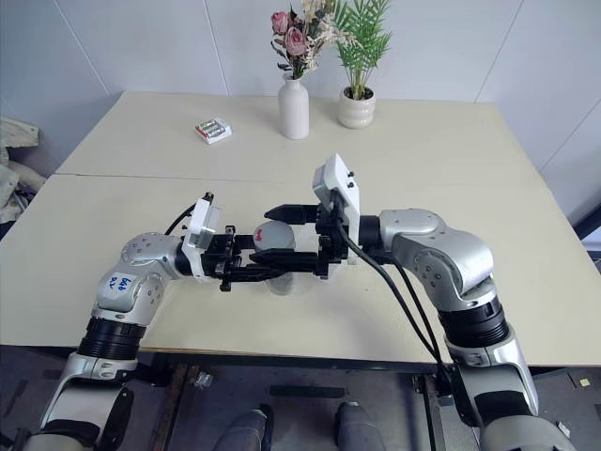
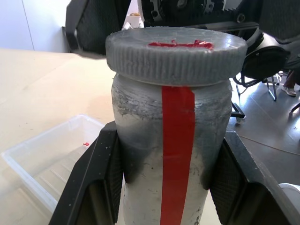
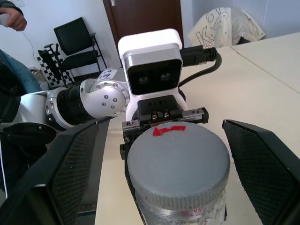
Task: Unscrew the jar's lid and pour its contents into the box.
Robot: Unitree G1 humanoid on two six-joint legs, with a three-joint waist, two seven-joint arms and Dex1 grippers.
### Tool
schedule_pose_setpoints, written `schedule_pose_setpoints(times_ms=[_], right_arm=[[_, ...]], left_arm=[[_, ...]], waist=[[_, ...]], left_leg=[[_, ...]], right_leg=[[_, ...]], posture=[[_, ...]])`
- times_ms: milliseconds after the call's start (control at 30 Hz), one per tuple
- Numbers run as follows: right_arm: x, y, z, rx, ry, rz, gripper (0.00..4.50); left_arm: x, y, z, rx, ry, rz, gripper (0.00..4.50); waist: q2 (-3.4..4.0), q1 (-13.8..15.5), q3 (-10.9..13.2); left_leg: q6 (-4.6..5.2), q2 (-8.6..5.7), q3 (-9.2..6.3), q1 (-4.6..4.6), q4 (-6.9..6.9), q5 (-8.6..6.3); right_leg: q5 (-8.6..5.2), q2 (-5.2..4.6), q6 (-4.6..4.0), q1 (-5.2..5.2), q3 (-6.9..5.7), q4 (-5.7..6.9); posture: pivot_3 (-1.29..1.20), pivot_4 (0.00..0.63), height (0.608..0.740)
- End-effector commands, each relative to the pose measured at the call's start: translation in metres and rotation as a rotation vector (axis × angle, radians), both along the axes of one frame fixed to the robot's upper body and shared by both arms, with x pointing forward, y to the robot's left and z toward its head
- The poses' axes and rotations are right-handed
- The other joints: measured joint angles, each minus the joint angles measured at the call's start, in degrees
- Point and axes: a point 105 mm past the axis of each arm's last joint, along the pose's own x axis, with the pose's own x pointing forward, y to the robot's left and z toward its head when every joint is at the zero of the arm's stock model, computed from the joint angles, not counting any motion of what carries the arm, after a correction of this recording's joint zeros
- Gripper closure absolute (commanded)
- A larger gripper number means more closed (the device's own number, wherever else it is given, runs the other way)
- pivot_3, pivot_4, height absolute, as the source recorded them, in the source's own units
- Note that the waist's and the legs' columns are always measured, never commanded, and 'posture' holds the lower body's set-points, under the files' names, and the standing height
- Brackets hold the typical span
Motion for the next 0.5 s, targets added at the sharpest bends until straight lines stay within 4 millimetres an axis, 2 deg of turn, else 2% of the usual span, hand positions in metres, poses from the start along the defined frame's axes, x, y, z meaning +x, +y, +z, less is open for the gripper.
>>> schedule_pose_setpoints(times_ms=[33, 300, 400, 500], right_arm=[[0.0004, 0.0014, 0.0075, 0.012, -0.037, 0.005, 0.03], [0.0029, 0.0025, 0.0063, 0.020, -0.034, 0.000, 0.03], [0.0030, 0.0026, 0.0063, 0.024, -0.033, -0.001, 0.61], [0.0024, 0.0031, 0.0064, 0.030, -0.032, 0.003, 1.59]], left_arm=[[-0.0066, -0.0029, 0.0087, -0.019, -0.039, -0.027, 2.46], [-0.0067, -0.0033, 0.0088, -0.021, -0.038, -0.029, 2.46], [-0.0068, -0.0032, 0.0086, -0.020, -0.038, -0.029, 2.46], [-0.0067, -0.0028, 0.0087, -0.018, -0.037, -0.029, 2.46]], waist=[[0.00, 0.02, 0.00], [0.00, -0.03, 0.00], [0.00, -0.01, 0.00], [0.00, -0.02, 0.00]], left_leg=[[0.00, 0.00, 0.00, 0.00, 0.00, 0.00], [0.00, 0.00, 0.00, 0.00, 0.00, 0.00], [0.00, 0.00, 0.00, 0.00, 0.00, 0.00], [0.00, 0.00, 0.00, 0.00, 0.00, 0.00]], right_leg=[[0.00, 0.00, 0.00, 0.00, 0.00, 0.00], [0.00, 0.00, 0.00, -0.01, 0.00, 0.00], [0.00, 0.00, 0.00, -0.01, 0.00, 0.01], [0.00, 0.00, 0.00, -0.01, 0.00, 0.01]], posture=[[0.00, 0.150, 0.740], [0.00, 0.150, 0.740], [0.00, 0.150, 0.740], [0.00, 0.150, 0.740]])
